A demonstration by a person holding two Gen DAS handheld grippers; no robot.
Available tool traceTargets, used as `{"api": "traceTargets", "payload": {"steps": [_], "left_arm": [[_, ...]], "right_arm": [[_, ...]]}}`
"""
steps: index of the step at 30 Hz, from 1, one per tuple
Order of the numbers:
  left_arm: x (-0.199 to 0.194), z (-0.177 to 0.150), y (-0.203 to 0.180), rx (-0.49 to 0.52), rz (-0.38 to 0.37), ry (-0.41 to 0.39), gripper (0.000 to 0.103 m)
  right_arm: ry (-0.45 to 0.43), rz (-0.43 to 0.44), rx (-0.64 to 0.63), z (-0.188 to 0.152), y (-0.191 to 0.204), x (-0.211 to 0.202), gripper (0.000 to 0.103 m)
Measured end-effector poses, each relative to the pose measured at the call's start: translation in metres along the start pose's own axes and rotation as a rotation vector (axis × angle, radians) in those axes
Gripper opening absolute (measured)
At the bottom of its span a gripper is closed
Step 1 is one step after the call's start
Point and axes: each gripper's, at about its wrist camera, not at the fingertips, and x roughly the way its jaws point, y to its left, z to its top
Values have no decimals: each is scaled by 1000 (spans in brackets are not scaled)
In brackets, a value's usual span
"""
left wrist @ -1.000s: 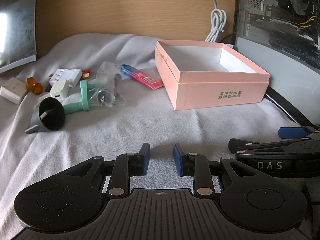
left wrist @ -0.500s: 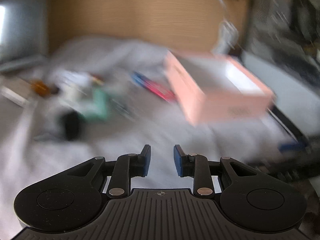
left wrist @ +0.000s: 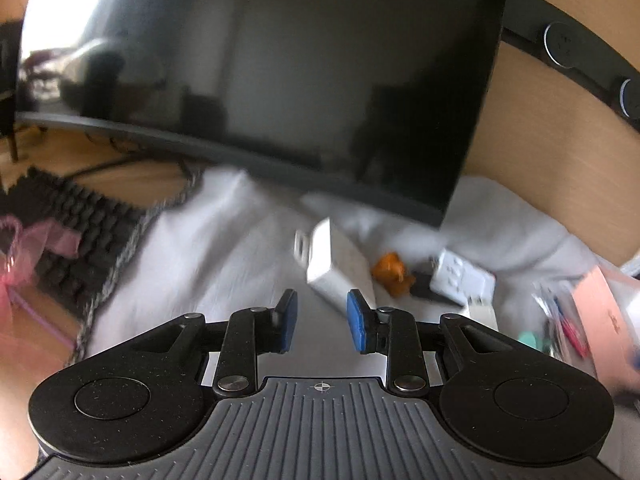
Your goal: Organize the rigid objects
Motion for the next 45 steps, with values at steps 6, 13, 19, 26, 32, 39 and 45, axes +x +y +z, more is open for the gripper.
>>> {"api": "traceTargets", "payload": {"steps": [6,13,19,26,32,39,45], "left_arm": [[-41,-52,28,-69,-108,76,30],[-79,-93,63,-180,-105,122,30],[-82,-92,82,-217,-75,119,30],[-73,-70,67,-186,-127,91,30],[-65,-55,45,-60,-182,98,30],[-58,-38,17,236,-138,78,30],[-54,-6,30,196,-149,30,30]], "right_arm": [[31,181,-260,67,97,87,67],[43,80,-732,58,203,187,64],[50,36,-787,52,210,199,31],[51,130,-735,31,191,123,24],[156,331,-667,-15,186,43,39],[161,192,-367,-37,121,-1,76],[202,-5,-93,-67,58,-11,77]]}}
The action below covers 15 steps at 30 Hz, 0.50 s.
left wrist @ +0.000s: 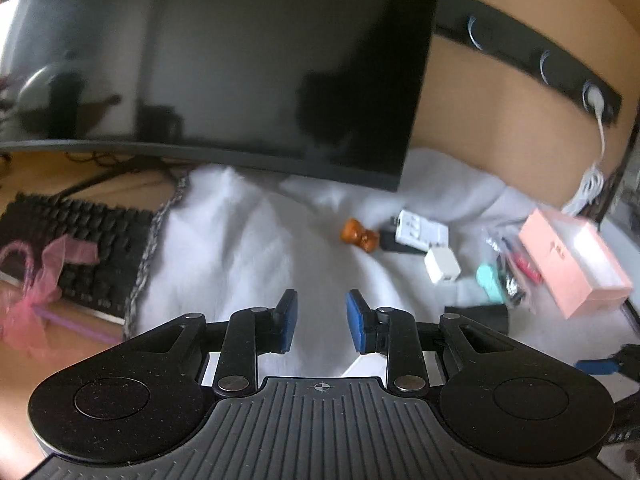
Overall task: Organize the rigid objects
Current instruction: 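Grasp the white USB-C cable box with the left gripper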
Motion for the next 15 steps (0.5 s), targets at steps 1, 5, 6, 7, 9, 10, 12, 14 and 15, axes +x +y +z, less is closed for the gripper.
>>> {"api": "traceTargets", "payload": {"steps": [1,5,6,7,9,10,12,14,15], "left_arm": [[7,1,-4,36,-15,27,30],[33,-10,-8,50,-65,146,30],[37,-15,-7,40,-80,175,30],[39,-22,-7,32,-101,203,30],[39,-34,-10,24,-145,235,30],[34,-39,-13,35,-161,220,30],[27,-45,-19,46,-187,223,30],[18,-49,-27,76,-157,205,30],[13,-50,-31,100,-149,193,30]], "right_arm": [[14,-17,44,-6,-7,2,77],[28,-20,138,-24,-25,6,79],[19,-24,140,-26,-25,7,81],[17,-23,142,-27,-25,6,82],[6,-21,147,-28,-23,6,87],[2,-24,147,-28,-21,7,88],[-1,-26,133,-30,-17,8,94],[0,-22,119,-32,-13,10,99],[0,-18,112,-32,-12,11,102]]}}
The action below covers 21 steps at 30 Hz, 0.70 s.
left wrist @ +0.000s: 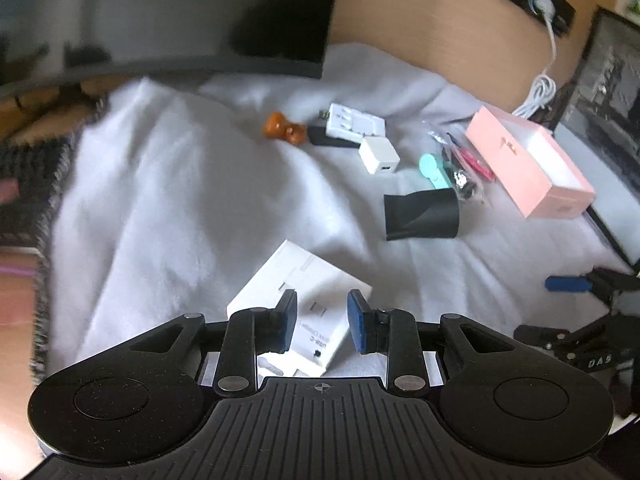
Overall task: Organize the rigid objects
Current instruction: 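Grasp the white USB-C cable box with the left gripper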
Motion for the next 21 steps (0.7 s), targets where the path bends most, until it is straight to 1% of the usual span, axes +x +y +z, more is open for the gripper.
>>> {"api": "traceTargets", "payload": {"steps": [1,5,6,7,9,10,11,13,14,16,19,20,21], "left_arm": [[-3,-2,-6,32,6,-4,30],[4,-14,-28,165,72,50,31],[4,-15,-31,188,79,32,31],[5,-16,-33,201,83,34,33],[7,-16,-36,214,75,34,45],[7,-16,-37,223,66,32,49],[8,-17,-39,240,58,31,56],[10,-19,-45,295,55,36,60],[10,-19,-47,318,61,42,60],[9,-16,-46,329,86,47,59],[12,-10,-38,342,172,39,57],[17,-7,-35,358,192,56,60],[20,-5,-32,368,191,67,61]], "right_arm": [[0,2,-6,0,1,0,103],[-3,-3,-5,-1,2,1,103],[2,-3,-5,0,2,1,103],[8,-2,-7,0,2,1,103],[14,0,-13,1,2,2,103],[14,-2,-15,1,2,2,103],[10,-4,-16,1,3,2,103],[-3,-10,-13,-1,4,2,103],[-11,-12,-14,-2,4,2,103],[-26,-16,-18,-4,4,1,103],[-38,-15,-20,-5,4,1,103],[-39,-15,-20,-5,4,1,103],[-39,-15,-20,-5,4,1,103]]}}
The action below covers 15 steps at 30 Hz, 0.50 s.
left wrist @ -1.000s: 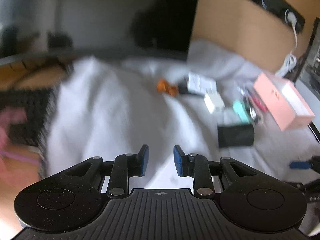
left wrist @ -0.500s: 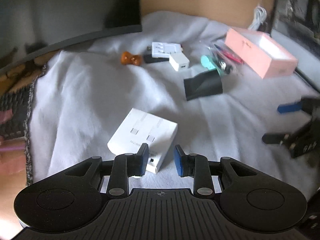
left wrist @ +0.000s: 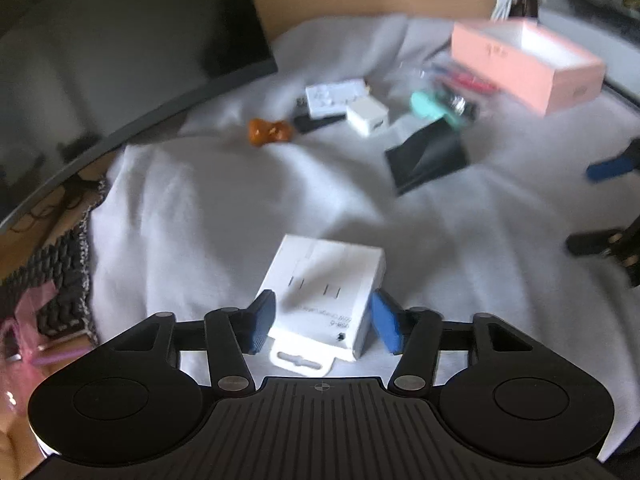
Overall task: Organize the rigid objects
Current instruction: 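Grasp the white USB-C cable box with the left gripper, then grasp the black funnel with the right gripper while the left gripper holds the cable box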
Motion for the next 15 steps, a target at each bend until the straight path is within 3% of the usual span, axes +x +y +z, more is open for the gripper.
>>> {"api": "traceTargets", "payload": {"steps": [7,9,12,15], "left_arm": [[19,14,24,-9,-57,-10,66],[24,13,34,-52,-72,-21,76],[39,11,48,-151,-99,38,77],[42,5,51,-201,-112,18,77]], "right_arm": [[-1,-1,0,0,1,0,103],[-1,-1,0,0,1,0,103],[-1,-1,-1,0,1,0,103],[-1,-1,0,0,1,0,103]]}}
